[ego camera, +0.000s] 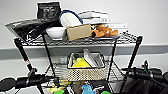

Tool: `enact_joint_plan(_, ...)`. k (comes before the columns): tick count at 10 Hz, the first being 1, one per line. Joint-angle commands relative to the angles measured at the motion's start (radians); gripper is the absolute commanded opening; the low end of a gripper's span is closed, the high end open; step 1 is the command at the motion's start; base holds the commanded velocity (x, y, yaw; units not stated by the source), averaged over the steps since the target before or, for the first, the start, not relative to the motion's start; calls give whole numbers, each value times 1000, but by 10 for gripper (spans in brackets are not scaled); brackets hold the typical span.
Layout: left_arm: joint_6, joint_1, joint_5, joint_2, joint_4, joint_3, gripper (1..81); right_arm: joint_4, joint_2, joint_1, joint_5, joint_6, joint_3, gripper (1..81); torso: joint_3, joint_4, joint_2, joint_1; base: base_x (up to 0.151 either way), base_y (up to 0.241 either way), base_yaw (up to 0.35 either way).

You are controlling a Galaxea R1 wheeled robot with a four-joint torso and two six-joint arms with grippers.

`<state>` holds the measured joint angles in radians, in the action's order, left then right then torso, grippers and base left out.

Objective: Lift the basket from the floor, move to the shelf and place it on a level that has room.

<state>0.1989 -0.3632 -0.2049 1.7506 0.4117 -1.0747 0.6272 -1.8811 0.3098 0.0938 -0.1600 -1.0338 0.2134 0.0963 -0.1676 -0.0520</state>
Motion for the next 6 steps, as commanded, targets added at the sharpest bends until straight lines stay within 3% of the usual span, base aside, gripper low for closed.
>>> enact_joint_plan(1, -39, -105, 96, -63, -49, 111, 811, 3, 103, 57, -2, 8, 118, 811, 0, 0, 0, 0, 0, 0, 0)
enact_joint_plan(3, -41, -300, 192, -51, -122, 125, 811, -35, 103, 189, -2, 10, 114, 811, 0, 0, 0, 0, 0, 0, 0)
enact_joint_plan(6, -42, -512, 266, 20, -195, 99, 811, -128, 100, 378, -19, 10, 118, 811, -1, 0, -1, 1, 0, 0, 0)
